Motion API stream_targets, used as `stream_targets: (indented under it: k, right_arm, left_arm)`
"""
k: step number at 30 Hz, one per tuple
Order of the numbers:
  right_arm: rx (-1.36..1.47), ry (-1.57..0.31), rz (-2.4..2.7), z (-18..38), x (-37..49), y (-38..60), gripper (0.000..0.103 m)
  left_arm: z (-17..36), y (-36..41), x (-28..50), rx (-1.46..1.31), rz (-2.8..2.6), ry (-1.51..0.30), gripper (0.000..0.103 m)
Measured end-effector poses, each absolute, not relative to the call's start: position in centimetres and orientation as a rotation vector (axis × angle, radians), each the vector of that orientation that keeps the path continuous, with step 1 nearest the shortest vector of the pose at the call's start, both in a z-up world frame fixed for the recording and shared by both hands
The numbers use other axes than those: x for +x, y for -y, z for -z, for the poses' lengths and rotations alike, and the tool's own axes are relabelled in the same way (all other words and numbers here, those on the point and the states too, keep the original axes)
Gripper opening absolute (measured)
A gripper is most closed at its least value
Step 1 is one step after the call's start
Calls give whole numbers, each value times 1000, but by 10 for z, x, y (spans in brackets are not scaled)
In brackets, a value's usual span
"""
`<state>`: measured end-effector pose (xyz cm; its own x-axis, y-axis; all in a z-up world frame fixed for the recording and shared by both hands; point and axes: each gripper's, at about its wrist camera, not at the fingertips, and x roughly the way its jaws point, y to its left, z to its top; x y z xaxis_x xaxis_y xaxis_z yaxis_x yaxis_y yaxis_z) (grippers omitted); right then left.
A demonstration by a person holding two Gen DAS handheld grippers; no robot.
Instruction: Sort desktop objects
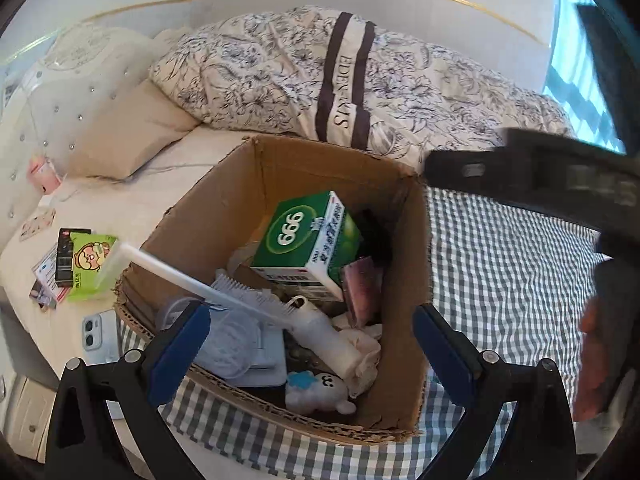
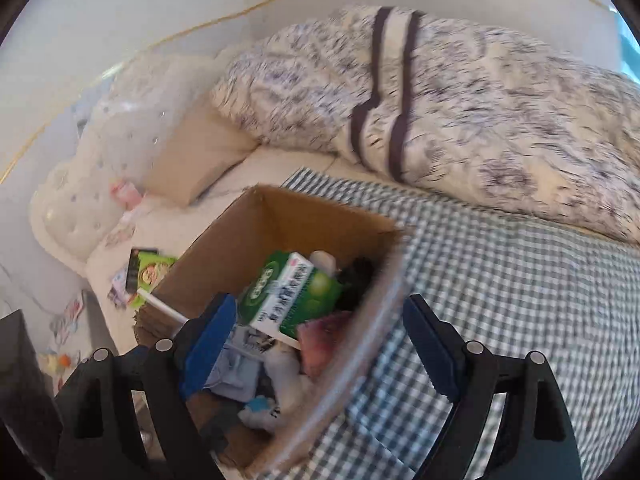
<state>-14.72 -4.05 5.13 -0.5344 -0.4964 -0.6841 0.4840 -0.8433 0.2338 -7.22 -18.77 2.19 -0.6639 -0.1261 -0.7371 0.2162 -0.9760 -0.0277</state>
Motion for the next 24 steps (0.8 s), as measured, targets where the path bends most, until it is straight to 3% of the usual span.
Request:
stream_targets:
  k: [8,15,24]
  right_arm:
    - [912,-201,2749,-42,-73,-41,89]
    - [1021,-80,2791,-12,-54,-78,89]
    - [1066,-159,2772,-3,-48,-71,89]
  left_arm:
    - [-29,155,-57,1081,2762,-114,103]
    - [-22,128,-48,1037,2800,-85,103]
    - [-20,118,-47,1081,2772,-72,103]
